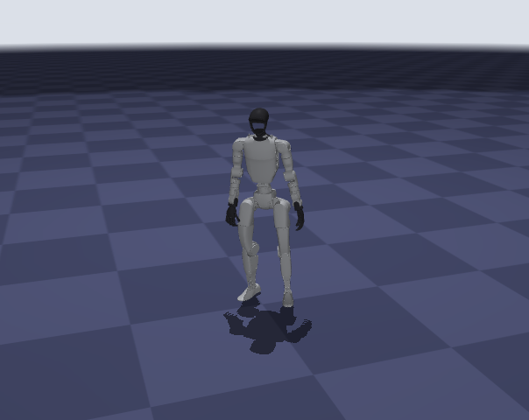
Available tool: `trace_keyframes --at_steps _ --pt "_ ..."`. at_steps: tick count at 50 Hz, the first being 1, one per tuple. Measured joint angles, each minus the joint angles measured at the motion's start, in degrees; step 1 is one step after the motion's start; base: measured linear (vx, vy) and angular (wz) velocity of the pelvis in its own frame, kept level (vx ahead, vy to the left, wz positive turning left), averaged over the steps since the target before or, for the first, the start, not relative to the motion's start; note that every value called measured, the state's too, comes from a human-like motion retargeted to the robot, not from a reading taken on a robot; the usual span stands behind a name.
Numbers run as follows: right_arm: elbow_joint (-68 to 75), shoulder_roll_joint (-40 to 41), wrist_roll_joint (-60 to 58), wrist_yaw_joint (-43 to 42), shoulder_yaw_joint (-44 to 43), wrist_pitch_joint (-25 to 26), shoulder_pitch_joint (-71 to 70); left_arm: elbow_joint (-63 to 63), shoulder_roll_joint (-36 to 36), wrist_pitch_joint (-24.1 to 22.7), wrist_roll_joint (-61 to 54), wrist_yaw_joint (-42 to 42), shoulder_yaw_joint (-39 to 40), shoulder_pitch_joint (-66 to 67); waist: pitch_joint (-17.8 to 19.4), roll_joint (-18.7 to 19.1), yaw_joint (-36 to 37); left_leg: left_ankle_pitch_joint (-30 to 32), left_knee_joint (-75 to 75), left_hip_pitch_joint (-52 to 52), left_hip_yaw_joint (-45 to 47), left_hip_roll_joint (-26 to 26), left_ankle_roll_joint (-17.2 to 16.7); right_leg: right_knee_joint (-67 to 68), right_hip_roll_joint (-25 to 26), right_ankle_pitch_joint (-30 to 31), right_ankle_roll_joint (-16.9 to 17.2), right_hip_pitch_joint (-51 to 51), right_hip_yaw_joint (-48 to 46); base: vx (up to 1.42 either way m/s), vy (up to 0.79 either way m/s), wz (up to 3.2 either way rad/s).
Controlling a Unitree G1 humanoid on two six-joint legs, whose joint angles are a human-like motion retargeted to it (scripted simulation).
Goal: Upper body actions
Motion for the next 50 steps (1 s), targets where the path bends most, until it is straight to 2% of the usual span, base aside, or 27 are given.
trace_keyframes --at_steps 3,6,8,10,12,15,22,25,28,32,37,43,47,50 --pt "0.5 0.1 1.3 0.9 -0.6 -0.2 -1.4 0.4 0.0 -0.2 0.3 -0.8 -0.8 -2.9 2.1 -0.4 0.7 0.9 0.9 -1.0 0.1 0.9 -1.4 -0.1 -0.2 0.5 -0.7 -0.9 0.1 0.09 -0.11 -0.05" --pt "-0.4 -0.7 5.8 0.9 -4.4 0.6 -5.8 0.3 -2.5 -1.5 -0.6 1.1 -1.4 -10.0 6.9 1.1 2.0 1.4 4.3 -5.3 -0.9 2.9 -2.8 1.6 -0.3 0.4 -1.2 -3.8 -0.7 -0.28 -0.1 0.29" --pt "-2.1 -1.9 9.8 0.4 -6.2 -0.6 -8.3 -0.6 -3.8 -3.2 -3.2 1.2 -5.2 -14.5 9.6 2.4 0.5 0.2 8.8 -9.9 -3.1 3.7 -3.2 2.8 -0.5 -0.2 -1.9 -5.8 -3.3 -0.27 -0.05 1.03" --pt "-3.8 -3.4 13.5 0.4 -6.8 -2.6 -10.2 -2.6 -4.5 -3.9 -3.5 1.9 -10.2 -17.9 10.3 3.5 -0.7 -1.5 13.9 -15.4 -3.2 5.9 -3.9 5.9 -0.9 -1.3 -2.6 -9.7 -5.2 -0.18 -0.03 0.82" --pt "-5.2 -5.4 14.8 0.2 -7.1 -4.5 -12.9 -6.4 -5.3 -4.2 -0.2 3.4 -14.3 -20.6 10.1 5.1 0.3 -2.4 18.0 -21.0 -1.6 9.3 -4.9 10.8 -0.3 -2.8 -3.6 -16.5 -4.4 -0.26 0.11 -0.3" --pt "-9.6 -8.0 14.7 -0.1 -5.9 -6.3 -18.1 -13.4 -4.3 -6.3 3.3 3.7 -19.8 -25.8 13.6 5.8 2.0 -5.2 28.2 -30.3 0.2 14.3 -5.3 18.2 0.8 -4.5 -5.3 -26.4 -0.1 -0.31 0.21 -1.2" --pt "-29.1 -14.9 18.4 6.5 -2.1 -10.4 -25.2 -30.8 -1.4 -8.7 6.1 7.6 -29.2 -37.5 18.6 9.4 6.8 -14.8 53.7 -54.5 -3.2 24.4 -2.2 38.2 6.5 -11.2 -10.2 -48.1 0.5 -0.29 0.07 -0.9" --pt "-38.7 -16.8 20.9 12.3 -1.6 -11.9 -27.3 -41.4 -1.4 -8.1 8.3 7.7 -30.8 -39.9 20.5 8.5 8.9 -18.5 63.7 -62.9 -3.0 27.1 -0.1 47.5 7.7 -14.1 -13.0 -57.2 0.5 -0.16 -0.01 -0.77" --pt "-47.2 -21.1 24.3 15.9 0.5 -13.9 -30.4 -52.8 1.7 -9.5 8.9 10.1 -32.9 -42.3 21.3 8.0 10.3 -22.1 73.3 -72.5 -4.5 29.9 1.9 56.3 9.2 -17.0 -16.4 -66.6 -1.1 -0.19 0.02 -0.78" --pt "-53.0 -28.7 29.4 16.8 4.7 -18.2 -34.7 -62.0 7.7 -11.2 7.9 12.1 -35.3 -45.6 21.6 6.0 11.6 -27.7 85.5 -82.4 -4.1 31.3 5.3 69.2 9.0 -21.0 -17.2 -78.8 0.2 -0.08 0.23 -0.67" --pt "-52.9 -33.4 34.7 19.5 11.8 -20.5 -34.7 -67.0 14.3 -10.6 2.7 8.6 -36.3 -42.2 23.3 3.7 11.3 -34.6 100.5 -84.2 -1.1 34.0 9.3 86.7 7.5 -26.2 -17.2 -86.3 4.7 0.03 0.23 -0.35" --pt "-49.8 -29.8 39.4 24.1 14.1 -20.4 -30.7 -66.9 18.2 -10.7 -1.2 8.1 -34.0 -33.1 23.3 3.7 9.9 -40.4 114.4 -84.3 -2.5 35.9 13.6 100.3 6.2 -31.6 -17.2 -86.5 7.1 0.14 0.19 -0.16" --pt "-48.3 -28.2 37.6 22.5 12.0 -21.7 -31.0 -65.7 17.4 -10.6 0.0 9.8 -30.1 -31.1 23.3 2.8 10.0 -39.9 113.6 -84.1 -2.0 35.7 13.9 100.4 6.4 -33.0 -17.2 -86.3 7.7 0.02 0.02 -0.01" --pt "-46.3 -28.3 35.1 21.6 10.1 -22.3 -34.1 -66.2 18.0 -12.2 1.5 10.2 -28.1 -33.0 23.3 2.2 10.4 -37.1 107.6 -83.8 -0.9 35.2 12.4 94.9 6.9 -31.4 -17.2 -86.1 7.4 -0.05 -0.14 0.07"
